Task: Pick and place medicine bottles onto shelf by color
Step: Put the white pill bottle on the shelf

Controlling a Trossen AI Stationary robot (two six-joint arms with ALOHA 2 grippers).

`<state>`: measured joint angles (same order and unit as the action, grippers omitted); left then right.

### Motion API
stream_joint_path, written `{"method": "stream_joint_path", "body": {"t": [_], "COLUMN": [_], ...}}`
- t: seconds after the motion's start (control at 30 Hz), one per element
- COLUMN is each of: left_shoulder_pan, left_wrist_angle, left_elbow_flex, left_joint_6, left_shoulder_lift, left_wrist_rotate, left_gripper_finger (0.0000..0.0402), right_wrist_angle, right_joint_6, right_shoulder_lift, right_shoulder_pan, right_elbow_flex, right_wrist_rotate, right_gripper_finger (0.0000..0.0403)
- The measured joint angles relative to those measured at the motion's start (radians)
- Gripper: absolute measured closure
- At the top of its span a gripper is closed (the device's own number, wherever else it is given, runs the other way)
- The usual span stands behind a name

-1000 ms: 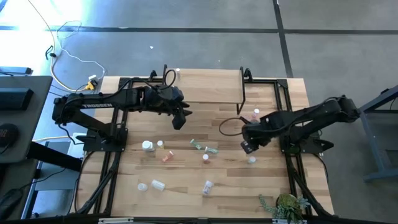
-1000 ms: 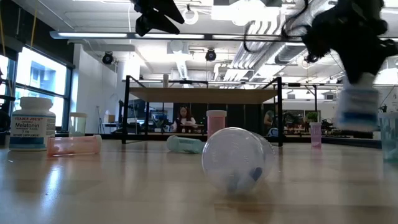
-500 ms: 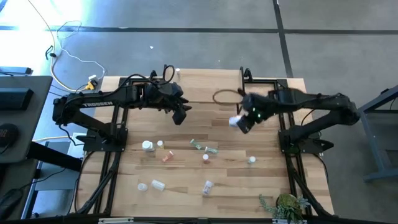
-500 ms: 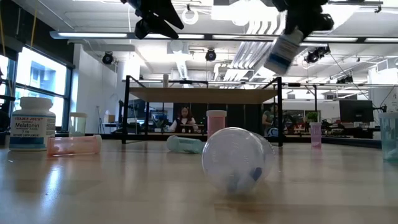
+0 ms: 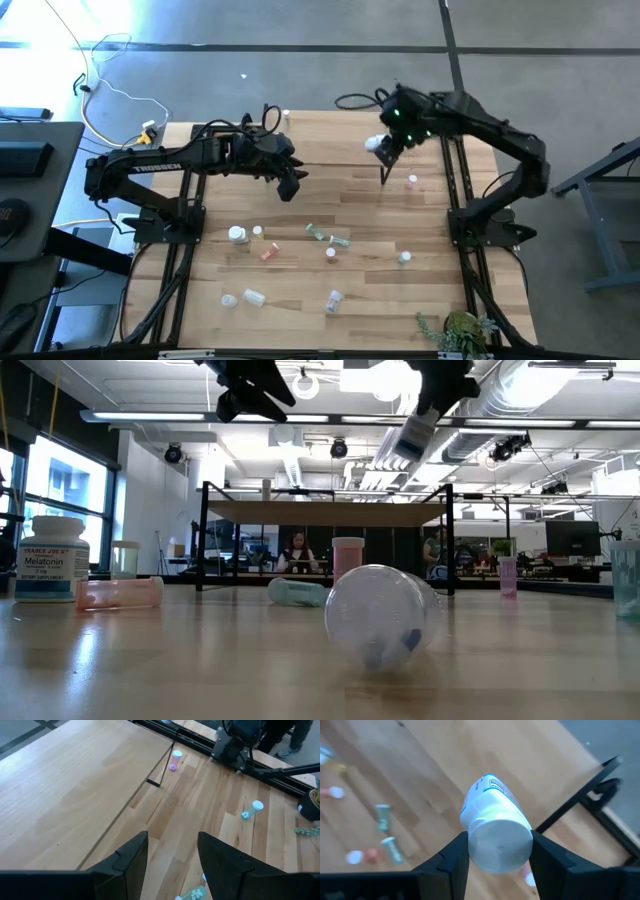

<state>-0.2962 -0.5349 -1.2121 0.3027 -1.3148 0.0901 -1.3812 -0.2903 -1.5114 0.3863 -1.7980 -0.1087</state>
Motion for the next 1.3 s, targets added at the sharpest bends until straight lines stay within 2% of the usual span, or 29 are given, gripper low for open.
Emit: {"method": "stream_joint_path", "body": {"t": [0.2,0.4,0.67,1.0,1.3], "left_shoulder_pan": [0.0,0.0,0.0,0.0,0.001], "left_wrist_angle": [0.001,0.001,0.001,0.001,0.0], "left_elbow_flex": [0.0,0.0,0.0,0.0,0.0], "left_joint_6": [0.0,0.0,0.0,0.01,0.01], "left_shoulder_lift": [0.0,0.0,0.0,0.0,0.0], "left_wrist_rotate": [0.0,0.0,0.0,-0.007,-0.143], "left_gripper_finger": [0.0241,0.0241,0.0241,0.0241,0.0241], "right_wrist_angle": [-0.087,-0.158,-0.191,-0.19,-0.189], "right_joint_6": [0.084,0.095,0.116,0.139,0.159], "right_shoulder_lift": [-0.123,-0.226,-0.306,-0.344,-0.36], "right_shoulder_pan": [0.069,0.114,0.166,0.197,0.203], "right_elbow_flex": [-0.134,-0.215,-0.223,-0.223,-0.226], "right_wrist_rotate": [0.007,0.009,0.014,0.081,0.11], "right_gripper_finger": [0.0249,0.0249,0.0249,0.0249,0.0245]}}
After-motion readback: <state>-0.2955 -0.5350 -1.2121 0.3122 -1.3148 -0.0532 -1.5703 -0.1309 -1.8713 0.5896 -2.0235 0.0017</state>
